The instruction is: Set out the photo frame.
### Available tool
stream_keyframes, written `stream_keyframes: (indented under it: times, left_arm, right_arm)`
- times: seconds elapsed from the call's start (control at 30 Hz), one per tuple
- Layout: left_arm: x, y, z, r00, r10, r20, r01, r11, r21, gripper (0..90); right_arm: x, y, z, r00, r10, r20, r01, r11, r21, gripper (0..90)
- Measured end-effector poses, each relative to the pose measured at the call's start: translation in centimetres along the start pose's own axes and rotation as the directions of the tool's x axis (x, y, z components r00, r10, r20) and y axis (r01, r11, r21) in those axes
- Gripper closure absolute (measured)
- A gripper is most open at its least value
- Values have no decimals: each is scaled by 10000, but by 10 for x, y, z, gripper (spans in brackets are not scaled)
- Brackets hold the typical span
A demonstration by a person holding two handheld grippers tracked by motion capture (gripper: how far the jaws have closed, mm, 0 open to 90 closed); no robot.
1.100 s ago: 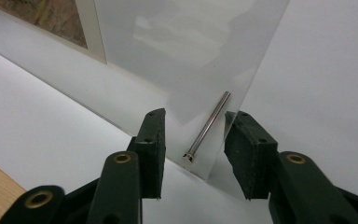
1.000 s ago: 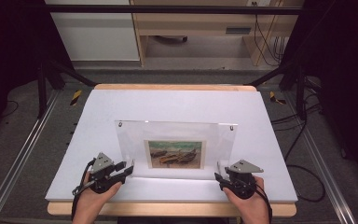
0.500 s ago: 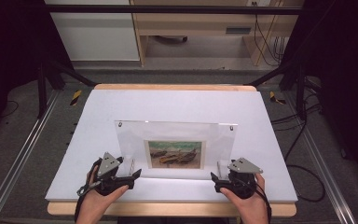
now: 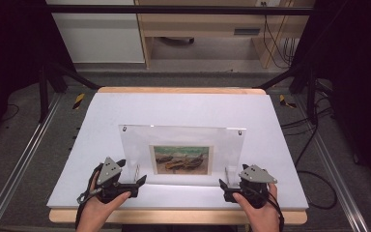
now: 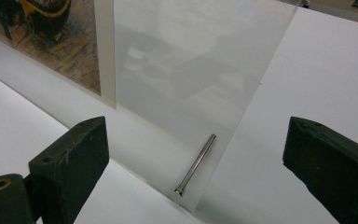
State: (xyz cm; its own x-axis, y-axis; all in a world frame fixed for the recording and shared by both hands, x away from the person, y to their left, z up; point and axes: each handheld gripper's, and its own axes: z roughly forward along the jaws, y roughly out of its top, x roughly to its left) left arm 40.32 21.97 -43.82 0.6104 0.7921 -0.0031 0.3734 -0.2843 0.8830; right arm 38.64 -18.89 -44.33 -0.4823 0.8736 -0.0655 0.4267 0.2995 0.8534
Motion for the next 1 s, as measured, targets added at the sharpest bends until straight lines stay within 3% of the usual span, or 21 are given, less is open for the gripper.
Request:
stream_keyframes:
  times: [1.0]
  left_arm:
    - [8,-5,-23,9999,-64,-93,58,9980,-622,66]
  right_arm:
    - [-6,-13,-23,9987,417,282,-410,9989,-239,73]
